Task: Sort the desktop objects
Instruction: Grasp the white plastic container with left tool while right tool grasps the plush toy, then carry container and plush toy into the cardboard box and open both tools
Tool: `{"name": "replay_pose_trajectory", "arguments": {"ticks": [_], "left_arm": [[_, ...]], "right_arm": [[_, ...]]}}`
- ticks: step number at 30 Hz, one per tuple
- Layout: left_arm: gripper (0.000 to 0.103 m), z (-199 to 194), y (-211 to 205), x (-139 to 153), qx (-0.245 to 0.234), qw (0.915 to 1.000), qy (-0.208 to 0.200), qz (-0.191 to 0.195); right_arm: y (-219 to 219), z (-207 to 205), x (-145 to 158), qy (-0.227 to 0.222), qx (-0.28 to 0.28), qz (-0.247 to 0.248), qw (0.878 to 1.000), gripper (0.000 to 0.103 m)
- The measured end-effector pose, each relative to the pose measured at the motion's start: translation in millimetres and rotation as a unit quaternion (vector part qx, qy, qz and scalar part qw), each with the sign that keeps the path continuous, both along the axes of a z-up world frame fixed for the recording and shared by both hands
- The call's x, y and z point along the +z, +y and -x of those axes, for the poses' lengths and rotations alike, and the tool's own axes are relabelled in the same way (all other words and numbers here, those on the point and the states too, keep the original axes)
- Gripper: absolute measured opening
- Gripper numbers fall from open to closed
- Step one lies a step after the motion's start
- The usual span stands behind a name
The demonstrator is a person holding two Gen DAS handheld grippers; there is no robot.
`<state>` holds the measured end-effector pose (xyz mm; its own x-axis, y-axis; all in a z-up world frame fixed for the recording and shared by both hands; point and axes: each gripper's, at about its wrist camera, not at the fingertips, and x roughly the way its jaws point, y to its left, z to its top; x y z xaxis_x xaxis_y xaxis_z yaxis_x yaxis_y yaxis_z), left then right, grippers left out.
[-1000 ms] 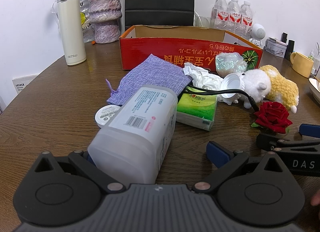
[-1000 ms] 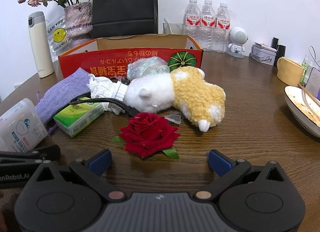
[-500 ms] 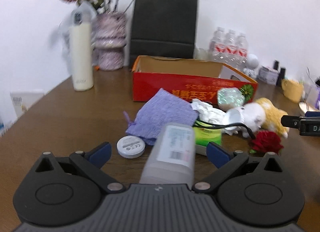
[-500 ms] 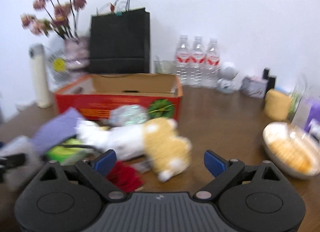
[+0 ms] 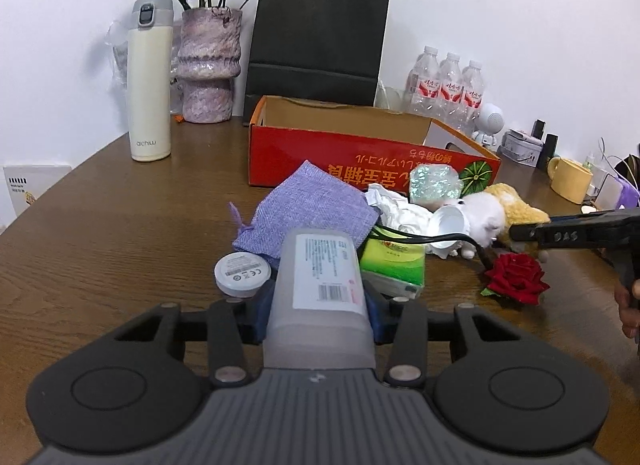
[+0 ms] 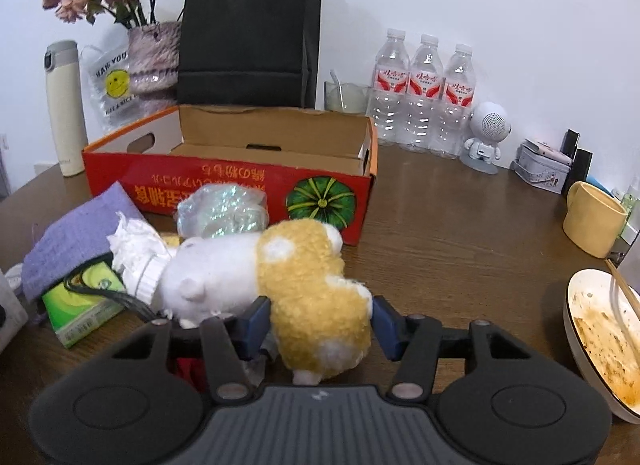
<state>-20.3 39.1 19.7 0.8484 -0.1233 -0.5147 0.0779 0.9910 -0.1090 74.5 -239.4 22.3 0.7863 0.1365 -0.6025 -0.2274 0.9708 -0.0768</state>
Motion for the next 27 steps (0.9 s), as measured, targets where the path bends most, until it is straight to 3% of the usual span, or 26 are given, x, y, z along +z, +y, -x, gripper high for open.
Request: {"name": "replay_pose_trajectory", "arguments": {"ticks": [4, 8, 11, 13, 14, 16, 18, 21, 22, 23, 24, 25, 26, 27], "left_arm": [[0.043, 19, -1, 11, 0.007, 0.9995, -0.029, 0.001], [0.043, 24, 0, 17, 0.021, 0.9992, -0.033, -0.005], [0.043, 25, -3, 15, 0.014, 0.9993, -0.033, -0.008], [0.043, 24, -7, 12, 0.005, 0.9994, -0.031, -0.012], [0.043, 24, -9, 9, -0.002, 0.9996, -0.026, -0.013], [0.044, 23, -11, 1, -0.013, 0.9998, -0.010, -0.007], [0.046, 24, -9, -7, -0.008, 0.9999, 0.003, 0.009], [0.059, 24, -5, -10, -0.004, 0.9998, 0.017, 0.014], [0.072, 23, -7, -10, -0.006, 0.9998, 0.020, 0.003], [0.078, 22, -8, -10, -0.011, 0.9997, 0.021, -0.008], [0.077, 22, -10, -10, -0.014, 0.9996, 0.020, -0.017], [0.071, 22, -11, -9, -0.013, 0.9994, 0.019, -0.025], [0.051, 21, -12, -10, -0.016, 0.9993, 0.021, -0.026], [0.046, 19, -13, -12, -0.021, 0.9992, 0.026, -0.022]], "right_arm": [[-5, 23, 7, -0.001, -0.024, -0.008, 1.000, 0.047], [-14, 69, 7, -0.012, -0.081, -0.017, 0.996, 0.047], [-20, 106, 6, -0.008, -0.070, -0.041, 0.997, 0.053], [-22, 118, 8, -0.016, -0.059, -0.031, 0.998, 0.070], [-24, 119, 9, -0.022, -0.062, -0.021, 0.998, 0.073], [-29, 112, 9, -0.020, -0.069, -0.021, 0.997, 0.075], [-34, 100, 9, -0.008, -0.063, -0.055, 0.996, 0.074], [-30, 78, 3, 0.008, -0.055, -0.069, 0.996, 0.072], [-26, 72, 0, 0.011, -0.053, -0.065, 0.996, 0.071], [-23, 67, -3, 0.015, -0.052, -0.059, 0.997, 0.067], [-21, 65, -5, 0.020, -0.053, -0.059, 0.997, 0.054], [-20, 62, -7, 0.021, -0.055, -0.064, 0.996, 0.048], [-19, 61, -8, 0.018, -0.057, -0.069, 0.996, 0.048], [-19, 62, -9, 0.015, -0.059, -0.071, 0.996, 0.047]]}}
